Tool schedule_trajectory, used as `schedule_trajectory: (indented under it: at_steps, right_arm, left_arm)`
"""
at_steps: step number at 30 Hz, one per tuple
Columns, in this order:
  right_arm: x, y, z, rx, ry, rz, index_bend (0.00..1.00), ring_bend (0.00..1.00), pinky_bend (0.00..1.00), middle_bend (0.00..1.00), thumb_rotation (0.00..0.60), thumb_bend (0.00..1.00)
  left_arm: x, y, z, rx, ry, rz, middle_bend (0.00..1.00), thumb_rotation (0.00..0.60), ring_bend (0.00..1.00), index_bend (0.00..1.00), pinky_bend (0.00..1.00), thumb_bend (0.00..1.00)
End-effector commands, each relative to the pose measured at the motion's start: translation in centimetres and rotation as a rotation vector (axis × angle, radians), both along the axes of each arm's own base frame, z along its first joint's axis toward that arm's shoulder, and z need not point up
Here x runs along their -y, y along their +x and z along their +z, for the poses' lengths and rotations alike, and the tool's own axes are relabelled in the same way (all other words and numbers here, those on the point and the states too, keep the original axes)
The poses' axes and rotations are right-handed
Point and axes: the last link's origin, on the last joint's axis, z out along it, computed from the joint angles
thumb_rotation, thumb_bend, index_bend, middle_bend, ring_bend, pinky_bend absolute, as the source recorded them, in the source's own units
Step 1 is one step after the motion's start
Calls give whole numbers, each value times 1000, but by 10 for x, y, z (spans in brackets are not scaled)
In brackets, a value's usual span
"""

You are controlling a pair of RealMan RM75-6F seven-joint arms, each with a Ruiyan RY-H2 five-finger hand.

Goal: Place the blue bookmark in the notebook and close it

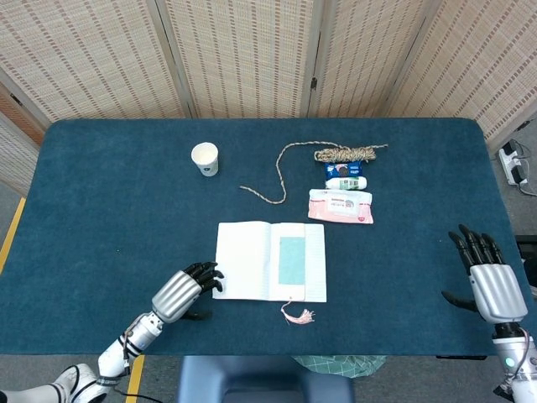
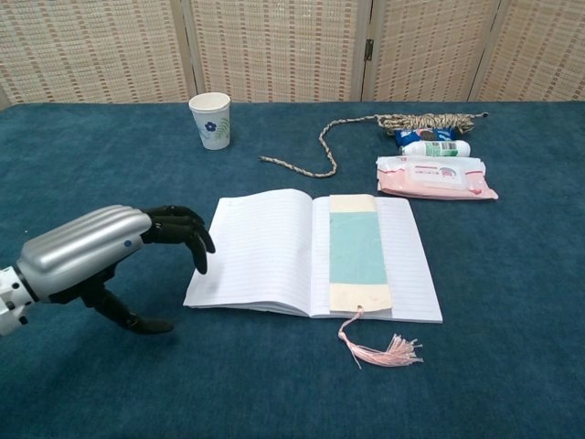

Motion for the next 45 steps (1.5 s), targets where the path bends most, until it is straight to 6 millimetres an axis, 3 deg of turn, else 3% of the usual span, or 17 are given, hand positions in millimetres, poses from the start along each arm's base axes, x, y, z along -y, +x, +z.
schedule_trajectory:
  at_steps: [1, 28, 45]
  right_arm:
    - [0, 0, 3, 8, -4, -3, 0, 0, 0, 0, 600, 57]
    - [3, -5, 10, 7, -26, -28, 0, 0, 0, 0, 600, 69]
    - [5, -8, 11, 1, -26, -41, 0, 0, 0, 0, 600, 72]
  left_arm:
    - [-7, 8, -9, 40, 2, 5, 330, 600, 188, 443, 290, 188]
    - [-26, 26, -53, 77, -3, 55, 337, 600, 196, 446, 296, 183]
    - [-36, 15, -54, 95, 126, 85, 347, 600, 207, 447, 296, 183]
